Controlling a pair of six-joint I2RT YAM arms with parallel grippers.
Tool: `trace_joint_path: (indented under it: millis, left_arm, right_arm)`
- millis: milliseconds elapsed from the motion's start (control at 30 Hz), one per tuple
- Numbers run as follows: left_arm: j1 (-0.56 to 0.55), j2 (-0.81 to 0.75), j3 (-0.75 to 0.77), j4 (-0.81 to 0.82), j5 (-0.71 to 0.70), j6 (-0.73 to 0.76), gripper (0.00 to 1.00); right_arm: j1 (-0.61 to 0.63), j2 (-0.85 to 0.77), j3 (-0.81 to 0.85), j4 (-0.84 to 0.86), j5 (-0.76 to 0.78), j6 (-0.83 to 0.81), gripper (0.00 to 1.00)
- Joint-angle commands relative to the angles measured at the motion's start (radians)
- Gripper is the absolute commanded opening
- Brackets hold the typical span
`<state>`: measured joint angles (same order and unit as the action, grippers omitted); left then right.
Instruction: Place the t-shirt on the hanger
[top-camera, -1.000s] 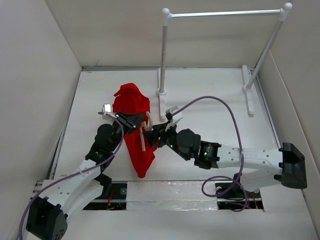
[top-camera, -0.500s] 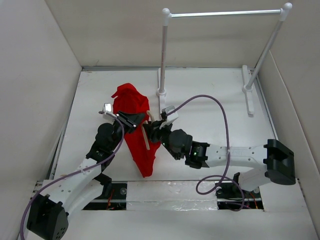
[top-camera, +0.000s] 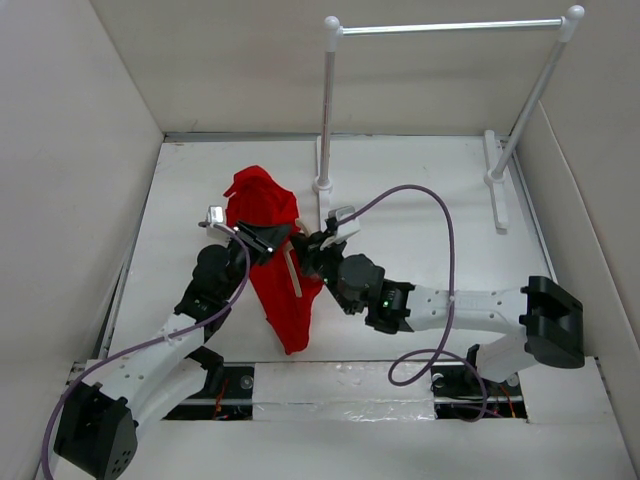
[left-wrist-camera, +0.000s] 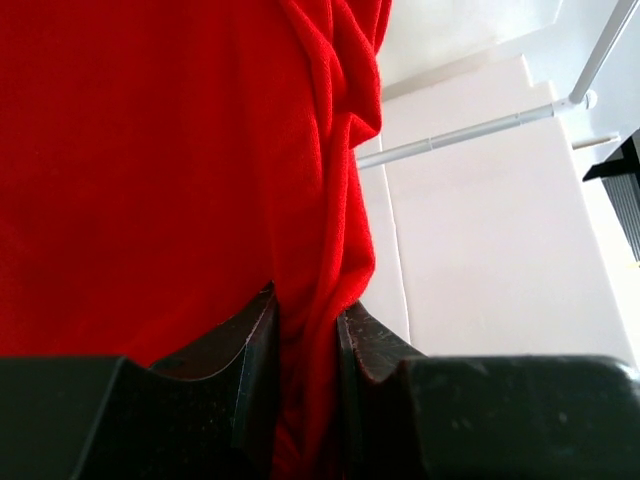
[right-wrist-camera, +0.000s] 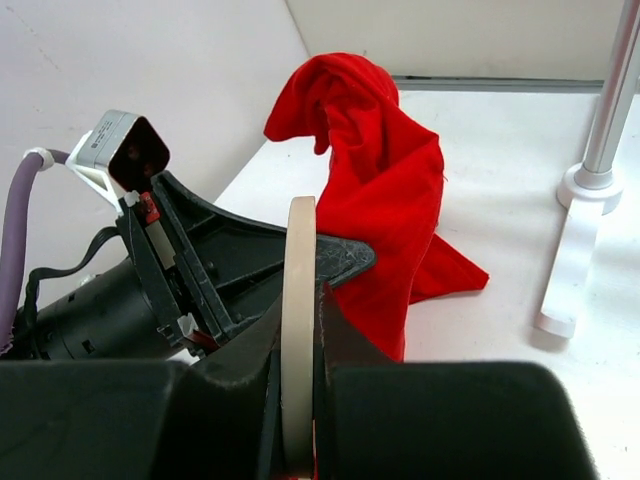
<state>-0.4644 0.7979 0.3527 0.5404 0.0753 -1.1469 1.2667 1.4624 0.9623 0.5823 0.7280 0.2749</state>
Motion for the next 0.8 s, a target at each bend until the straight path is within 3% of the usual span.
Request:
trace_joint_path:
  millis: [0,67,100,200,433,533,767]
  left_arm:
    - [-0.008,-0.022,0.032,0.128,0.018,-0.021,0.00]
    - [-0.008,-0.019,0.071,0.068,0.018,0.040,0.12]
    - [-0.008,-0.020,0.090,0.034,0.000,0.071,0.31]
    - [-0.008,-0.049,0.147,-0.046,-0.064,0.165,0.58]
    - [0.001,-0.089,0.316,-0.194,-0.330,0.343,0.63]
    - [0.012,-0.036,0.394,-0.264,-0.393,0.369,0.65]
    - [0.012,0.121,0.460,-0.234,-0.485,0.377,0.68]
  right_arm:
    - [-0.013,0.004,0.052,0.059,0.010,-0.006,0.00]
    - [-0.013,-0.019,0.053,0.025,0.007,-0.006,0.00]
    - [-0.013,-0.031,0.053,0.010,0.002,-0.008,0.00]
    - [-0.036,-0.085,0.059,-0.068,-0.041,-0.002,0.00]
    - [-0.073,-0.210,0.032,-0.206,-0.122,0.024,0.00]
    - [-0.082,-0.232,0.029,-0.242,-0.139,0.024,0.00]
    - [-0.082,-0.278,0.003,-0.262,-0.164,0.040,0.00]
